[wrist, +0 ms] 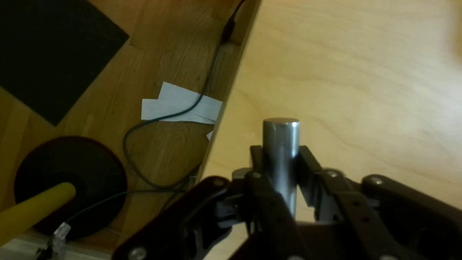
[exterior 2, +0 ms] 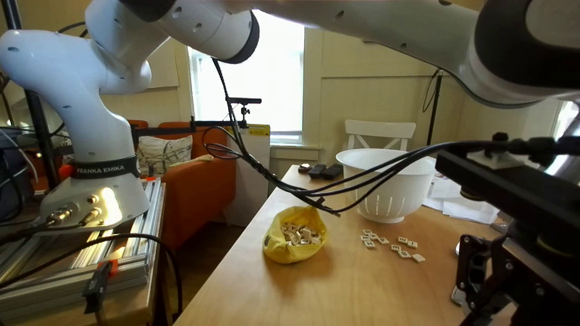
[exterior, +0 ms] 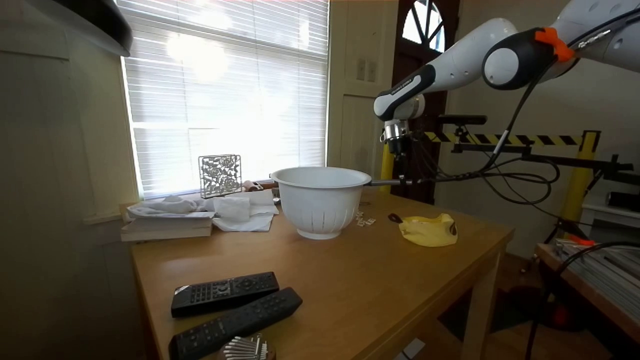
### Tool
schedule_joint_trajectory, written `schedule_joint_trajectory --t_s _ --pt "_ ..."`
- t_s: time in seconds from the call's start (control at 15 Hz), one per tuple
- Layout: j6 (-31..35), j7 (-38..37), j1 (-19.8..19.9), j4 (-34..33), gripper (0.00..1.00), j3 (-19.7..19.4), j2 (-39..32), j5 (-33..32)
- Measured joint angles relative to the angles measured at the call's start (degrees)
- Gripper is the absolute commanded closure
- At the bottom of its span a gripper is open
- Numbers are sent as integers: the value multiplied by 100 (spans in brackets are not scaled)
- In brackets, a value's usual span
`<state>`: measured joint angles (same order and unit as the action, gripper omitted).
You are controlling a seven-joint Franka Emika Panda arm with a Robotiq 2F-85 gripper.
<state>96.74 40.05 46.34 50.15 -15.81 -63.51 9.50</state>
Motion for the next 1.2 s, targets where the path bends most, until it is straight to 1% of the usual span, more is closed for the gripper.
schedule_joint_trajectory --t_s 0.27,0.4,0.53,0.6,0.87,0.93,1.2 --pt "-625 -942 121 -82 94 40 -1 304" --pt "-702 -1340 129 -80 94 40 -18 458" --pt "-677 -1553 132 -79 94 41 -53 575" --pt "-639 -1615 134 -77 74 47 -72 642" --pt "-599 -1703 140 -73 74 80 -97 772" --pt "-599 -1706 141 -73 94 80 -98 776" --pt "-474 -1673 131 -56 94 58 -97 766"
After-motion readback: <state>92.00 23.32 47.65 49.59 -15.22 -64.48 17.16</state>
